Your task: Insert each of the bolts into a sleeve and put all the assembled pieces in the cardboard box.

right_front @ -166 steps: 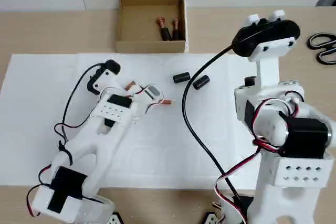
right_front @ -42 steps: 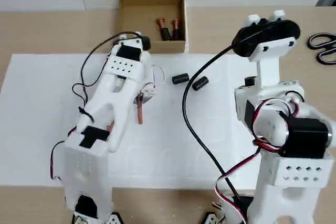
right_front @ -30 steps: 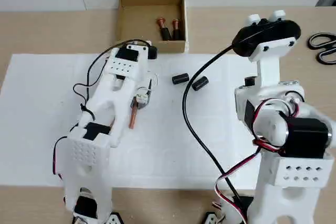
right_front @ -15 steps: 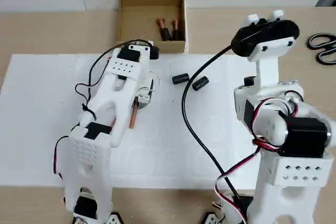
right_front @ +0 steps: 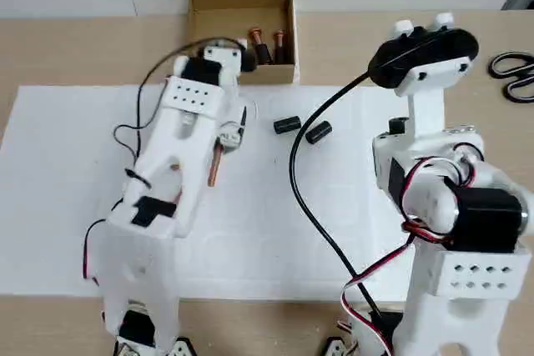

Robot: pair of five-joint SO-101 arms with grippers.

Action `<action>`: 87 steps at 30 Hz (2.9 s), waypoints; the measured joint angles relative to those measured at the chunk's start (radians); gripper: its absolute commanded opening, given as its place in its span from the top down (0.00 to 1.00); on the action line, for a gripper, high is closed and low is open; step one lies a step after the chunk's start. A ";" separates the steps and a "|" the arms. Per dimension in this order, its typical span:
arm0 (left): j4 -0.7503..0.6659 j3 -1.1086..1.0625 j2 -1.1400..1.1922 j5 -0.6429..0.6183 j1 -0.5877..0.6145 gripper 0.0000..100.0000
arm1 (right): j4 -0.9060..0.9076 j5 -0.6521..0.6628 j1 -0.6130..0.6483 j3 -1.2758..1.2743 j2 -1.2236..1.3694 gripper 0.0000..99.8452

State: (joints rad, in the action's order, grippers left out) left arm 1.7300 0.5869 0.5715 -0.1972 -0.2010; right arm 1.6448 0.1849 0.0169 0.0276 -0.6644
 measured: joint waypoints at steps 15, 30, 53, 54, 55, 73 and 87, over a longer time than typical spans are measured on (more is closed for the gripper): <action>0.011 0.000 -0.631 0.000 -0.069 0.99 | 0.017 0.000 0.002 -0.011 -0.330 1.00; -0.015 -0.032 -0.922 -0.126 -0.069 1.00 | -0.446 -0.181 0.190 -0.806 -0.710 1.00; -0.901 -1.421 -1.619 -0.178 -0.074 1.00 | -0.718 -0.158 0.446 -1.209 -0.793 1.00; -0.924 -1.444 -1.619 -0.178 -0.083 1.00 | -0.740 -0.158 0.460 -1.221 -0.793 1.00; -0.939 -1.453 -1.616 -0.178 -0.097 1.00 | -0.756 -0.158 0.471 -1.237 -0.793 1.00; -0.942 -1.432 -1.585 -0.321 -0.224 1.00 | -0.790 -0.238 0.621 -1.329 -0.792 1.00; -0.893 -1.422 -1.585 -0.362 -0.288 1.00 | -0.818 -0.238 0.667 -1.329 -0.792 1.00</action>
State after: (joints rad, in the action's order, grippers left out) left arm 0.8370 -0.8355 -1.0134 -0.5593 -0.4895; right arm 0.8270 -0.0529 0.6843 -1.3011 -1.4561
